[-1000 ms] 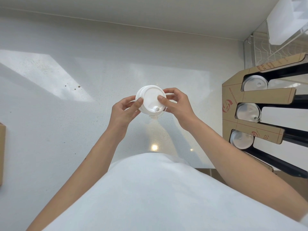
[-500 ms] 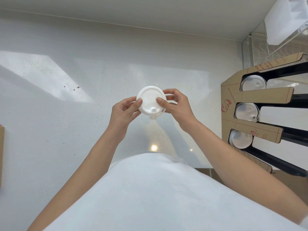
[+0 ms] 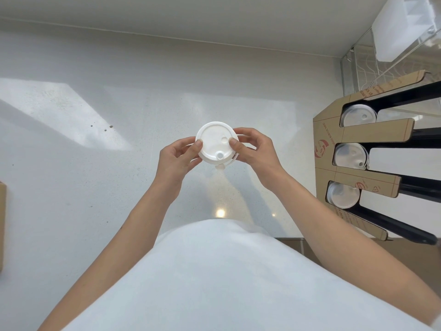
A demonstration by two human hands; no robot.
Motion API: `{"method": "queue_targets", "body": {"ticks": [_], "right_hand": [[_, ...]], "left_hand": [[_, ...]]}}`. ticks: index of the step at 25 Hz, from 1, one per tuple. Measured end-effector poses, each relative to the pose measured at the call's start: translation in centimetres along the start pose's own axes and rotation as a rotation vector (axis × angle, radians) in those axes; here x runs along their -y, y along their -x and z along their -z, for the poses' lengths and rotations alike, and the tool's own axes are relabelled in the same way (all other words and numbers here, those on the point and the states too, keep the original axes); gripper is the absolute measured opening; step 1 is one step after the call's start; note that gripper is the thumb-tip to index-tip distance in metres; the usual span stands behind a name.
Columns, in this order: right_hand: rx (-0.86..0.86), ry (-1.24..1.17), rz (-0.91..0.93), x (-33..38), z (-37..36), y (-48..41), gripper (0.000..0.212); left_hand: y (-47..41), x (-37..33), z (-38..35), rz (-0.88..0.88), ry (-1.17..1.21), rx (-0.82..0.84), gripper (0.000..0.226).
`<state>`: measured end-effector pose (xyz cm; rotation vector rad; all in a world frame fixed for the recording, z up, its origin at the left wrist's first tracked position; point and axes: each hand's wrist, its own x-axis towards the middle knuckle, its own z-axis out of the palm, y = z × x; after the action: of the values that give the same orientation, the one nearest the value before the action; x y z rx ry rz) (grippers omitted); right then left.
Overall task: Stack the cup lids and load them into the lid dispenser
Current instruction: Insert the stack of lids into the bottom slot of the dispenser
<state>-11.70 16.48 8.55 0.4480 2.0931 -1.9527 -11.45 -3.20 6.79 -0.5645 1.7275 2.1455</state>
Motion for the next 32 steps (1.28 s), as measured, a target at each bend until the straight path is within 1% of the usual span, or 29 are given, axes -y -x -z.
{"method": "queue_targets", "body": {"ticks": [5, 10, 14, 19, 23, 28, 30, 32], "right_hand": [[-0.066, -0.008, 0.020, 0.6, 0.2, 1.7, 0.032], [-0.225, -0.047, 0.046, 0.9, 1.3, 4.1, 0.035], [-0.356, -0.101, 0.056, 0.3, 2.8, 6.6, 0.034], [-0.440, -0.112, 0.090, -0.2, 5.8, 9.9, 0.028], [-0.449, -0.063, 0.139, 0.4, 9.6, 12.5, 0.022], [-0.441, 0.025, 0.213, 1.1, 15.4, 16.4, 0.028], [-0.434, 0.018, 0.229, 1.3, 17.5, 17.8, 0.028], [-0.430, -0.003, 0.249, 1.1, 19.7, 19.0, 0.027]], "left_hand": [[0.4, -0.6, -0.3, -0.031, -0.039, 0.053, 0.037], [1.2, -1.1, -1.8, -0.035, -0.086, 0.139, 0.032], [2.4, -0.9, -3.9, -0.046, -0.137, 0.230, 0.039], [4.5, -0.6, -7.2, -0.044, -0.180, 0.292, 0.049], [7.0, -0.2, -11.0, -0.091, -0.181, 0.308, 0.040], [11.0, 0.2, -16.1, -0.136, -0.149, 0.328, 0.036], [12.6, 0.5, -18.1, -0.143, -0.152, 0.323, 0.031], [14.0, 1.1, -20.1, -0.155, -0.150, 0.319, 0.030]]}}
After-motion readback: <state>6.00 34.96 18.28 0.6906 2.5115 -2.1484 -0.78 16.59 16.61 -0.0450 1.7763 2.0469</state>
